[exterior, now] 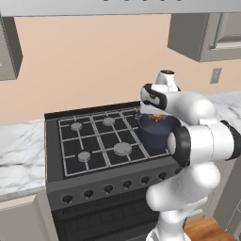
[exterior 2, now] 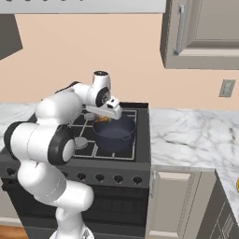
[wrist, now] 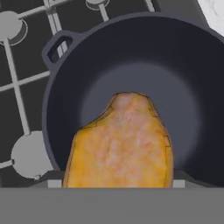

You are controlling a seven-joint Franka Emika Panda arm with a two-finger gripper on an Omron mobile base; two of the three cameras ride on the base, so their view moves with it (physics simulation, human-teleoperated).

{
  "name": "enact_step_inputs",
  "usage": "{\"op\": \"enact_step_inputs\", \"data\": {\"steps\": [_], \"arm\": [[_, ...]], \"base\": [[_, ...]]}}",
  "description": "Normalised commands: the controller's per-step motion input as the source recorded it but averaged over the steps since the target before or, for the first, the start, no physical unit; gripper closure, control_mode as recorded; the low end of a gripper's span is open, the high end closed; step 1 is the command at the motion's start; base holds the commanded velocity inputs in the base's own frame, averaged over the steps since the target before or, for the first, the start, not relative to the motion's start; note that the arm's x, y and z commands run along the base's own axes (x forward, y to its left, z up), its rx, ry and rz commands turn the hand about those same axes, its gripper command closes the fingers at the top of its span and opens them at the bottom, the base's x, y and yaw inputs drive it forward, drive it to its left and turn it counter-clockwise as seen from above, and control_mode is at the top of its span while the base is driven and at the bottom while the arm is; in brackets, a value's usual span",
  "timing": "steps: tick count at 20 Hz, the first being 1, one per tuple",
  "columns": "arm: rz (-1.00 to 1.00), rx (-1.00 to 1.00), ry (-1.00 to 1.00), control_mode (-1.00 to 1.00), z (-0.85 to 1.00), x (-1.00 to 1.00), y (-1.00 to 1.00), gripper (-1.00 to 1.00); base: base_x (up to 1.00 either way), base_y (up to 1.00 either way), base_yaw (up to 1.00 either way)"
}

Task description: Retrieve the frozen meat and place it in the pot on a burner. Then turn the burner on.

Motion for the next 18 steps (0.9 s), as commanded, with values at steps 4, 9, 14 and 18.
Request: {"op": "enact_step_inputs", "data": {"steps": [4, 9, 14, 18], "arm": [[0.02, 0.00, 0.00, -1.00, -0.34, 0.55, -0.02, 1.00], [0.07, 0.00, 0.00, -1.00, -0.46, 0.50, -0.18, 1.00], [0.11, 0.00, 0.00, -1.00, -0.33, 0.39, -0.52, 1.00], [0.13, 0.00, 0.00, -1.00, -0.21, 0.43, -0.50, 1.00]], "base": [[0.00, 0.00, 0.00], [0.00, 0.00, 0.00], [0.00, 0.00, 0.00], [0.00, 0.00, 0.00]]}}
